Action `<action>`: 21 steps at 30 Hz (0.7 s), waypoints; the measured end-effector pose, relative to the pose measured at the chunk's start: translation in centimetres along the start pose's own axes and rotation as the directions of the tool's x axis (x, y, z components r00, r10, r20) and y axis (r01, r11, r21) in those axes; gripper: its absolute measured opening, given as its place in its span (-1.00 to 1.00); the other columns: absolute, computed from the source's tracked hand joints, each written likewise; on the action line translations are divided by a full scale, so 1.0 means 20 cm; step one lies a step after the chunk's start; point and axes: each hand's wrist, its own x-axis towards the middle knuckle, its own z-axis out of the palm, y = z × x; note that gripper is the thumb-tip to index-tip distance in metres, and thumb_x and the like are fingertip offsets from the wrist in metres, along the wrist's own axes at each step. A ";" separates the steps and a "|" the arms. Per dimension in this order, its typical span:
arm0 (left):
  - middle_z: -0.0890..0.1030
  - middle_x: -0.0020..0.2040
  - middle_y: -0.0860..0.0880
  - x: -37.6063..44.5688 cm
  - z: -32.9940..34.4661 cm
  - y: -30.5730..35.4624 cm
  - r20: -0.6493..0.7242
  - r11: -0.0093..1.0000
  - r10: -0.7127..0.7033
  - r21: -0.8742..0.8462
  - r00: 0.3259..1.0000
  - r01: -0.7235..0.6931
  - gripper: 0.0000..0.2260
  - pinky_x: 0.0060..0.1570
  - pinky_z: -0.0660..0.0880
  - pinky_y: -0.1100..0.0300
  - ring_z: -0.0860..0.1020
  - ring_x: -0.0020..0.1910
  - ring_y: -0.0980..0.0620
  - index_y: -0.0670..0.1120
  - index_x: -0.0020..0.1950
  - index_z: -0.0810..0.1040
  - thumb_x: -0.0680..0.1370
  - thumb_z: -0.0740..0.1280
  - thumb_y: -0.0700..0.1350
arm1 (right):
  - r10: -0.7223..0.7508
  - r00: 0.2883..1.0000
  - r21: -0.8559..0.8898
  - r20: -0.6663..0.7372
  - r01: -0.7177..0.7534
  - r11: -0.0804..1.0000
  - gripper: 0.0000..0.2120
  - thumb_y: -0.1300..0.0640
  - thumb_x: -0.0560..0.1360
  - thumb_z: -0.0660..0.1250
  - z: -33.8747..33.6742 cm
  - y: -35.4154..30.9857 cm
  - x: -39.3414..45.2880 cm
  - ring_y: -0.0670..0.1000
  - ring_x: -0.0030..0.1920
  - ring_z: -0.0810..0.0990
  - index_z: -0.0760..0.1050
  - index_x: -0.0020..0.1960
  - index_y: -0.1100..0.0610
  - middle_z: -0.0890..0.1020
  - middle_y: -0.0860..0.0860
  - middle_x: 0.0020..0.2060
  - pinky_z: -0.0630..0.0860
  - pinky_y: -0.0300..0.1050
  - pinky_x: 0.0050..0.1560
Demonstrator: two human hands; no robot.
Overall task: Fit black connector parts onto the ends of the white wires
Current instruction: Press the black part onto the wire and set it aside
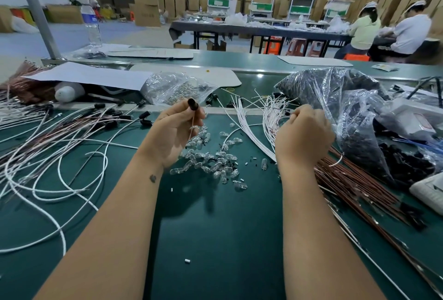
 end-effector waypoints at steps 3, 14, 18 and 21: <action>0.55 -0.27 -0.02 0.01 -0.01 -0.01 -0.002 1.000 0.005 0.021 1.000 -0.005 -0.79 -0.32 0.32 0.28 0.41 -0.31 0.08 -0.07 -0.18 0.58 0.55 0.20 -0.27 | 0.016 0.998 0.065 -0.062 -0.012 0.998 -0.84 0.25 0.55 0.18 0.00 -0.01 -0.01 0.17 0.06 0.49 0.49 0.06 0.20 0.57 0.13 0.02 0.34 0.01 0.05; 0.49 -0.37 0.07 0.02 -0.01 -0.07 -0.311 0.826 0.178 0.562 0.934 0.029 -0.84 -0.42 0.33 0.44 0.39 -0.45 0.24 -0.03 -0.12 0.61 0.57 0.29 -0.22 | -0.112 0.963 0.583 0.246 -0.054 0.811 -0.89 0.28 0.54 0.26 0.02 -0.06 -0.03 -0.12 -0.22 0.50 0.52 -0.05 0.12 0.54 -0.11 -0.24 0.38 -0.46 -0.25; 0.48 -0.35 0.00 0.03 -0.02 -0.07 -0.331 0.752 0.233 0.657 0.914 0.045 -0.85 -0.44 0.29 0.34 0.34 -0.45 0.17 -0.04 -0.10 0.61 0.59 0.27 -0.20 | -0.143 0.918 0.678 0.371 -0.162 0.717 -0.78 0.36 0.53 0.21 0.04 -0.11 -0.06 -0.18 -0.30 0.47 0.53 -0.04 0.08 0.54 -0.10 -0.26 0.40 -0.42 -0.32; 0.42 -0.42 0.04 0.03 -0.03 -0.08 -0.323 0.695 0.207 0.713 0.924 0.094 -0.81 -0.57 0.20 0.35 0.26 -0.59 0.21 -0.02 -0.15 0.55 0.61 0.23 -0.19 | -0.212 0.881 0.724 0.422 -0.187 0.664 -0.80 0.28 0.52 0.29 0.05 -0.16 -0.10 -0.13 -0.41 0.34 0.63 -0.05 0.04 0.48 -0.03 -0.34 0.28 -0.28 -0.37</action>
